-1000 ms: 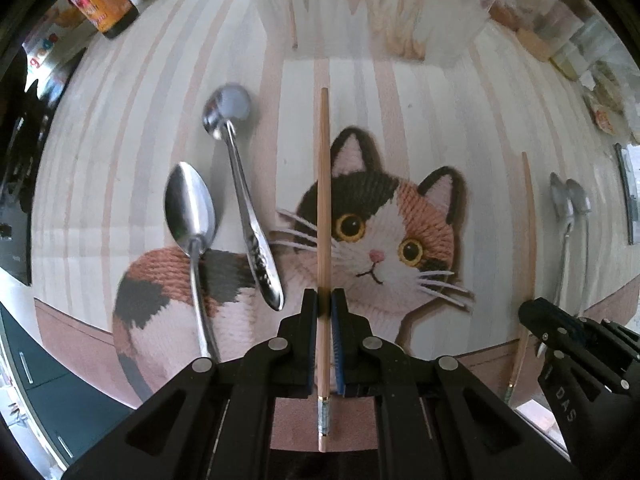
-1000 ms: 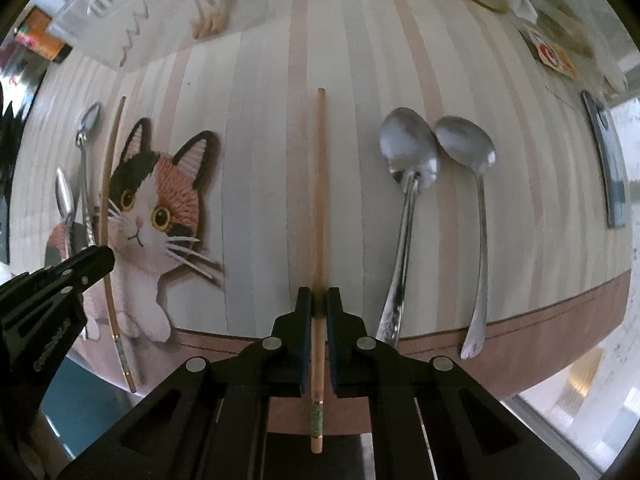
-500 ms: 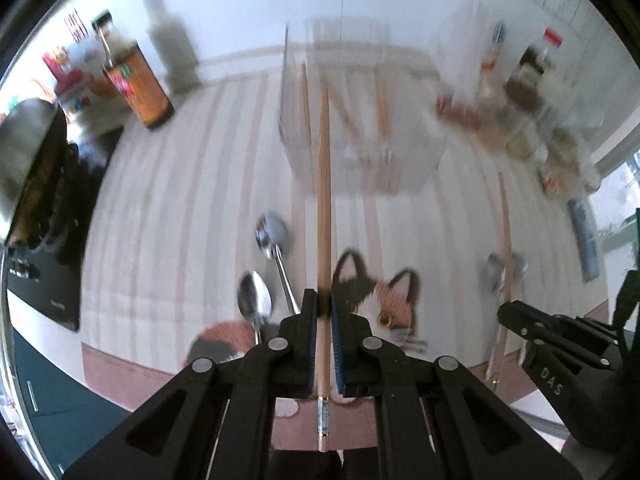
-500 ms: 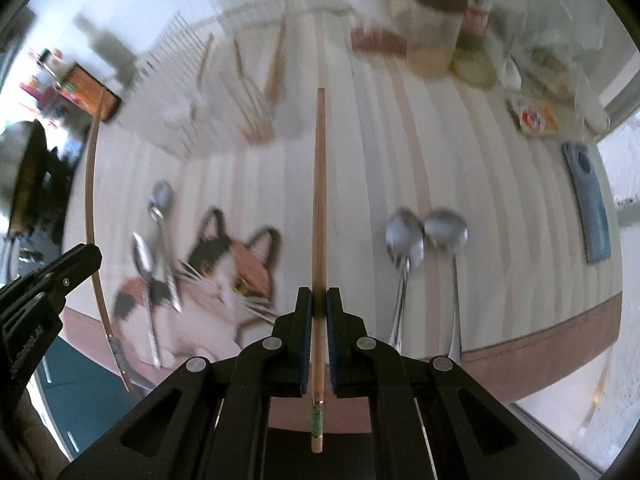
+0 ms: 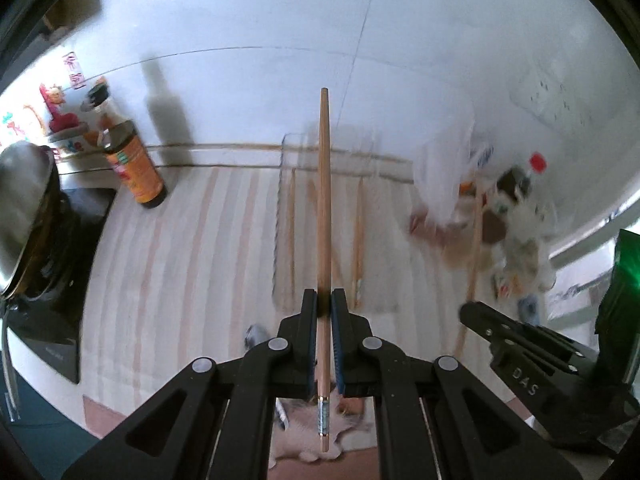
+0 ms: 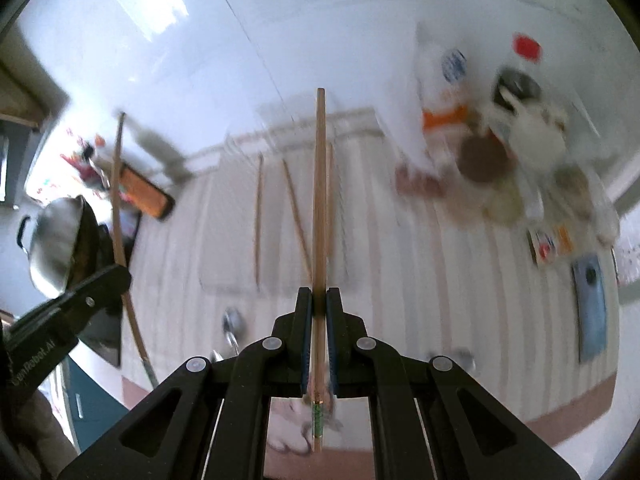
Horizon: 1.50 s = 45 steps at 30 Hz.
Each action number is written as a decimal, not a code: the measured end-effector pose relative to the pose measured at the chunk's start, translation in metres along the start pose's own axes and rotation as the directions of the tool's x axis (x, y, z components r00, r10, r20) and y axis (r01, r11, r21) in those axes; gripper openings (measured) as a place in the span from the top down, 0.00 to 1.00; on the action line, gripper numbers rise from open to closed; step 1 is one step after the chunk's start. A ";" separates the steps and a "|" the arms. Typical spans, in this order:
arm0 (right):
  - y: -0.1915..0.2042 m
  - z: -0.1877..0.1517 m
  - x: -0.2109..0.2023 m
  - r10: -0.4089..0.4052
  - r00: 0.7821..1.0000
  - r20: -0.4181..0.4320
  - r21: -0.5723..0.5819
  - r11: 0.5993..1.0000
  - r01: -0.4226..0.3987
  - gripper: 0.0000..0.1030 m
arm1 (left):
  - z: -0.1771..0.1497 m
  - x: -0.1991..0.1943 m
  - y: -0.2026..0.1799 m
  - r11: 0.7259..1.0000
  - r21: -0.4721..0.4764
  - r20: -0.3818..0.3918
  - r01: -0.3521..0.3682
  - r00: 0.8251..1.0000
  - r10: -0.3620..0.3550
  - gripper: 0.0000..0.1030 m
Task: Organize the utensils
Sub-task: 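Lift and carry both held chopsticks over the clear basket, then open both tools to drop the chopsticks into the basket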
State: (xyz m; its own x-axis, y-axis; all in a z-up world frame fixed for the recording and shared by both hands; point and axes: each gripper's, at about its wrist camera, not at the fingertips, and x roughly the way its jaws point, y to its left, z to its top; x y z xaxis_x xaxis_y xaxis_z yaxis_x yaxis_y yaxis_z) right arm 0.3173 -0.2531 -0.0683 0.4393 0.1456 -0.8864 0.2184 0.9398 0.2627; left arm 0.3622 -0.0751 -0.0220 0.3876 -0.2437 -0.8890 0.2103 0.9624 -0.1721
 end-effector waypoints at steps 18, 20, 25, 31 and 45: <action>0.014 0.115 0.129 0.026 0.989 -0.147 0.015 1.000 -0.024 0.93 | 0.102 0.146 0.017 0.992 -0.104 -0.311 0.074 0.945 -0.103 0.96; 0.016 0.113 0.140 0.022 0.983 -0.180 -0.001 1.000 -0.022 0.93 | 0.099 0.156 0.016 0.993 -0.092 -0.341 0.068 0.935 -0.096 0.95; 0.010 0.105 0.153 0.000 0.975 -0.222 -0.004 1.000 -0.001 0.78 | 0.087 0.153 0.017 0.998 -0.057 -0.338 0.026 0.940 -0.044 0.94; 0.007 0.098 0.136 -0.040 0.983 -0.181 -0.018 0.999 0.037 0.58 | 0.077 0.136 0.027 0.996 -0.018 -0.270 -0.085 0.960 0.077 0.69; -0.001 0.025 0.064 -0.295 0.954 0.058 -0.080 0.951 0.299 0.00 | 0.013 0.074 0.038 0.962 0.012 0.055 -0.274 0.960 0.273 0.00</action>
State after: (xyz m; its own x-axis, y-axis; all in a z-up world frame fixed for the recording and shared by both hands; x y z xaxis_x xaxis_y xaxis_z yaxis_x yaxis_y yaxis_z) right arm 0.3667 -0.2526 -0.1163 0.4053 -0.1563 -0.9007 0.2696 0.9619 -0.0456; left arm 0.4108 -0.0585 -0.0887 0.4790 0.0219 -0.8775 0.1072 0.9908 0.0832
